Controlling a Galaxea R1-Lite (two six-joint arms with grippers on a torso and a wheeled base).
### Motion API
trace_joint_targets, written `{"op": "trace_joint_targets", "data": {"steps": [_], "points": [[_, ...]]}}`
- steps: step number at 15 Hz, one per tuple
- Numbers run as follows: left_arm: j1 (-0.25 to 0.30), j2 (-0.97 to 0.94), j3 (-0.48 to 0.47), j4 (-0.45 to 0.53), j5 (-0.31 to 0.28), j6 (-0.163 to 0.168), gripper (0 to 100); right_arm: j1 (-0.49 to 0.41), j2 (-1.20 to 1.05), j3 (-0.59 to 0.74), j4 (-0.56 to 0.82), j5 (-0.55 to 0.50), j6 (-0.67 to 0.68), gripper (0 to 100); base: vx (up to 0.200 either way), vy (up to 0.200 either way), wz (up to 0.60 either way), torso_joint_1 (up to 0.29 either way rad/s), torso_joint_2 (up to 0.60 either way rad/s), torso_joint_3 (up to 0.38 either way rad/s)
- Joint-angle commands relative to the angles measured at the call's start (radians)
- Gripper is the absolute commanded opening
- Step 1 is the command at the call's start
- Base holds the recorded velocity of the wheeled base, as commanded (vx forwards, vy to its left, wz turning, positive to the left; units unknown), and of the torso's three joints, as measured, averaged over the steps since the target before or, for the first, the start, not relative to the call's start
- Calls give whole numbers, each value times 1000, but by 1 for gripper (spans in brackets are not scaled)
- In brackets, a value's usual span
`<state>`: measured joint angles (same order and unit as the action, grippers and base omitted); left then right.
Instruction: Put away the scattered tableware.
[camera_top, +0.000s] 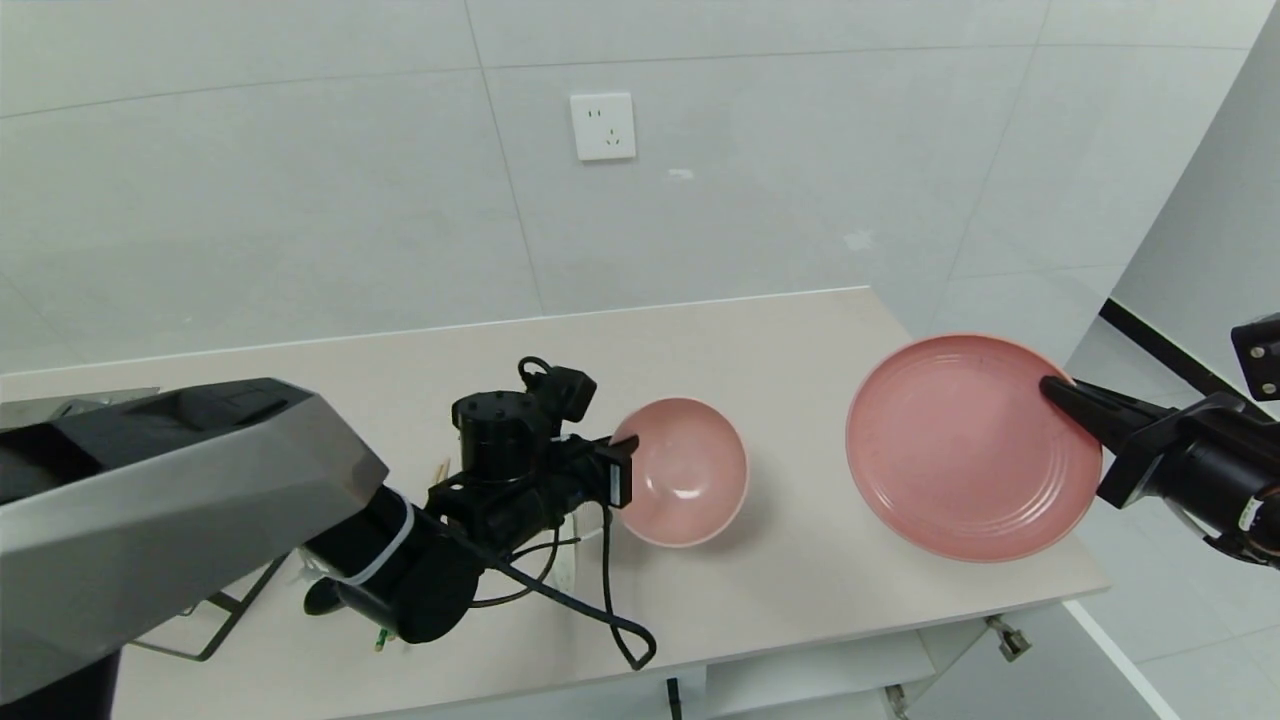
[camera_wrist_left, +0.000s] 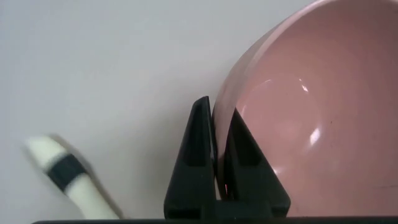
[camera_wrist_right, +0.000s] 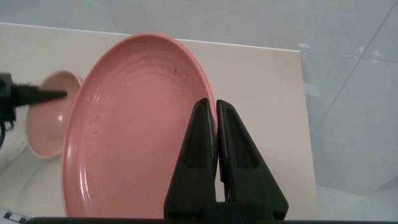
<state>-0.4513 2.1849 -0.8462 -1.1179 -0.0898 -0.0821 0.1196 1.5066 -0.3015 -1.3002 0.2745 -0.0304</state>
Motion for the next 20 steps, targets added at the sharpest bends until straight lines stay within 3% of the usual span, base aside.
{"op": "trace_joint_targets", "data": {"steps": [1,2,6,10,14,16,19,20], "points": [[34,-96,1,-16,2,41,0,0,0,1,-1,0,0,0,0,0,0,0,0,0],[54,-145,6,-39,1,71,0,0,0,1,-1,0,0,0,0,0,0,0,0,0],[95,-191,32,-42,-13,76,0,0,-2,2,-1,0,0,0,0,0,0,0,0,0],[117,-247,88,-43,-102,76,0,0,-2,2,-1,0,0,0,0,0,0,0,0,0],[157,-398,245,-46,-108,65,0,0,0,10,-1,2,0,0,0,0,0,0,0,0],[183,-490,340,-46,-127,15,0,0,-6,16,-1,2,0,0,0,0,0,0,0,0],[187,-573,469,-71,-153,67,0,0,-8,22,-1,2,1,0,0,0,0,0,0,0],[186,-567,489,-112,-151,68,0,0,-17,32,-1,2,1,0,0,0,0,0,0,0]]}}
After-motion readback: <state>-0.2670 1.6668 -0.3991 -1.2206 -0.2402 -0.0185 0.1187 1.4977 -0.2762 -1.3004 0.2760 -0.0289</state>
